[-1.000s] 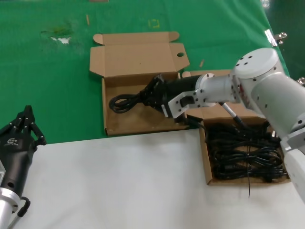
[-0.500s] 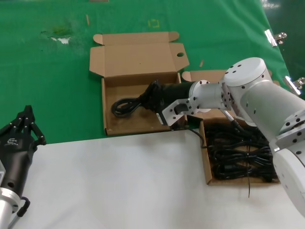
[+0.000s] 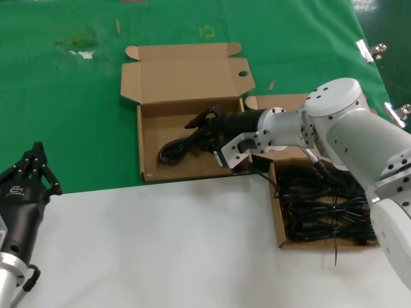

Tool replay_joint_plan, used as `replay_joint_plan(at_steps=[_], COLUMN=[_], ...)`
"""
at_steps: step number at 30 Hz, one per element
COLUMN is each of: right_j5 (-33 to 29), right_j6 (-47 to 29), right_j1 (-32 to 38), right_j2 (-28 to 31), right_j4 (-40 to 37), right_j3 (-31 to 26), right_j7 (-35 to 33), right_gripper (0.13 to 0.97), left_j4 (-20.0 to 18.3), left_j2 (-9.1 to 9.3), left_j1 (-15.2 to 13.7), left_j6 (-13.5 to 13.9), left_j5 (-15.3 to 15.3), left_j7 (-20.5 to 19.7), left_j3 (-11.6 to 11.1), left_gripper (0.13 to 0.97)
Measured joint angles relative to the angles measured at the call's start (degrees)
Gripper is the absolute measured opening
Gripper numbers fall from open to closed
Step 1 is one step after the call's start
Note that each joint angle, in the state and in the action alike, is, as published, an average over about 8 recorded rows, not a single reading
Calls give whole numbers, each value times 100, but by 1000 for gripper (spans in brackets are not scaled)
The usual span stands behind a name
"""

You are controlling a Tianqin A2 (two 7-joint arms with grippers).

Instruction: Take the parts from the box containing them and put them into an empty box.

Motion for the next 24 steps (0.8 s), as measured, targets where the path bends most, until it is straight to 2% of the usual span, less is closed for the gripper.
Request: replay_joint_plan(at_steps=[5, 9, 15, 16, 24], right_j5=[61, 68, -30, -49, -195], right_j6=[-209, -410, -657, -681, -736], right_j1=[-28, -223, -804, -907, -1724], right_j2=[108, 309, 805, 901, 1786], right_j4=[119, 645, 2134, 2401, 4408], right_j3=[95, 95, -45, -67, -132], right_j7=[71, 427, 1498, 1688, 3097], right_gripper=[317, 375, 508, 508, 717], left_j4=[0, 0, 0, 0, 0], left_j2=[0, 0, 0, 0, 0], left_j1=[0, 0, 0, 0, 0], left_j6=[0, 0, 0, 0, 0], left_j5=[0, 0, 0, 0, 0], left_j7=[0, 0, 0, 0, 0], left_j3=[0, 0, 0, 0, 0], left_gripper=[140, 140, 140, 140, 140])
